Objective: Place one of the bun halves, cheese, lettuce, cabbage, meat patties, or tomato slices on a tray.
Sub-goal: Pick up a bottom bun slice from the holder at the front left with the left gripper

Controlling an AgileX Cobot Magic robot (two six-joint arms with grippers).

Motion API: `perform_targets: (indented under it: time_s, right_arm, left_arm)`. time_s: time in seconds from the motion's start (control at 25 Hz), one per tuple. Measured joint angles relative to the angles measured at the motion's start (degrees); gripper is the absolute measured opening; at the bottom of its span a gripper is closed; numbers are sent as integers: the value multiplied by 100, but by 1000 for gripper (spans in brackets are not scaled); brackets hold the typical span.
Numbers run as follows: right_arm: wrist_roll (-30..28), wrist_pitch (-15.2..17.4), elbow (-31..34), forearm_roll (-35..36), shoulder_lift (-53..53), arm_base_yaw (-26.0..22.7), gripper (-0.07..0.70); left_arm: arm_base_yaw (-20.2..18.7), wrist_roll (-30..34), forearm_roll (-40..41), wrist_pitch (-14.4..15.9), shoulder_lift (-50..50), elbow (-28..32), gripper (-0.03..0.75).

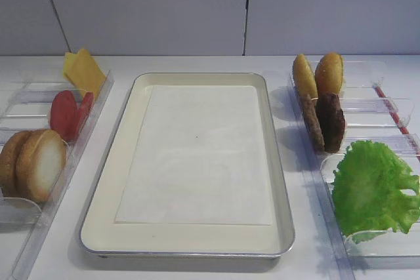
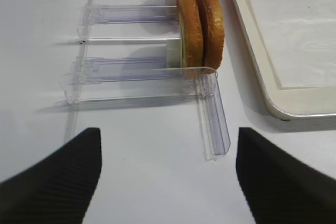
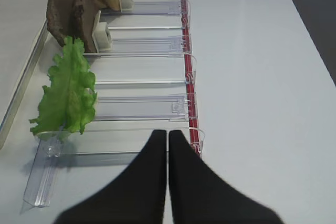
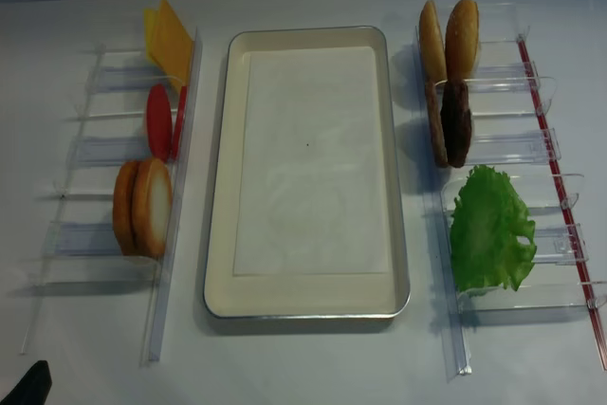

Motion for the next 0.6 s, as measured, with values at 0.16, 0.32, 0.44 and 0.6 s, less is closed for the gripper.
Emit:
perform_targets:
  time_s: [0.16,0.32,0.44,0.6]
  right_arm:
    - [0,0,0,0,0,0,38]
    - [0,0,0,0,0,0,38]
    - [0,0,0,0,0,0,38]
    - [0,0,0,11,0,0,38]
  left_arm:
    - [0,0,0,0,0,0,494]
    - [0,0,0,0,0,0,494]
    - [0,0,0,0,0,0,494]
    - [0,0,0,0,0,0,494]
